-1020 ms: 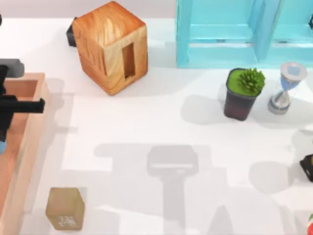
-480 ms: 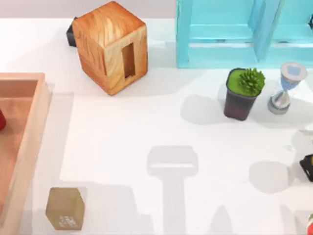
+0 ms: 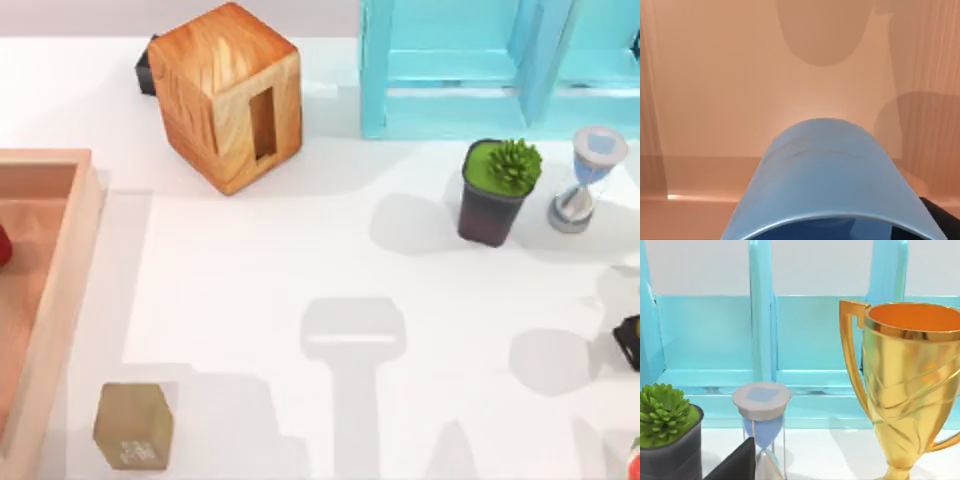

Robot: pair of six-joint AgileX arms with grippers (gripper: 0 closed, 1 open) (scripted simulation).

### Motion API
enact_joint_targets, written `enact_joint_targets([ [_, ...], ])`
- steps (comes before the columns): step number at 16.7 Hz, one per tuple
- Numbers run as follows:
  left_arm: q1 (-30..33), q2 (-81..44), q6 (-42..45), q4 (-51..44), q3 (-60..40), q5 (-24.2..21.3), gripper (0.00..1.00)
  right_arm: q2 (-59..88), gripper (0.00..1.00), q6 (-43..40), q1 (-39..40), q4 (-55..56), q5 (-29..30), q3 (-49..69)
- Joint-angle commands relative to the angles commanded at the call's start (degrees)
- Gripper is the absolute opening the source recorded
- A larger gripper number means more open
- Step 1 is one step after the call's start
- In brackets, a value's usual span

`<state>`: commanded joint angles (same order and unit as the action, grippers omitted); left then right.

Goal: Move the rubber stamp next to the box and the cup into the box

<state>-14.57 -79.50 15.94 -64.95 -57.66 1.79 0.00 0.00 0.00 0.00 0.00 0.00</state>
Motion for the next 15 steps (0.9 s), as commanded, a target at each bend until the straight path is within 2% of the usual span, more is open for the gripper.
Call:
enact_joint_targets([
  [7,-0.6,-3.6,1.4,7.1,5.3,2.5,0.00,0.0,1.00,0.0,0.0,0.0,0.0,0.0],
  [15,-2.4,-4.1,2.4,13.2,11.1,-0.5,0.00,0.0,1.00,0.0,0.0,0.0,0.0,0.0],
])
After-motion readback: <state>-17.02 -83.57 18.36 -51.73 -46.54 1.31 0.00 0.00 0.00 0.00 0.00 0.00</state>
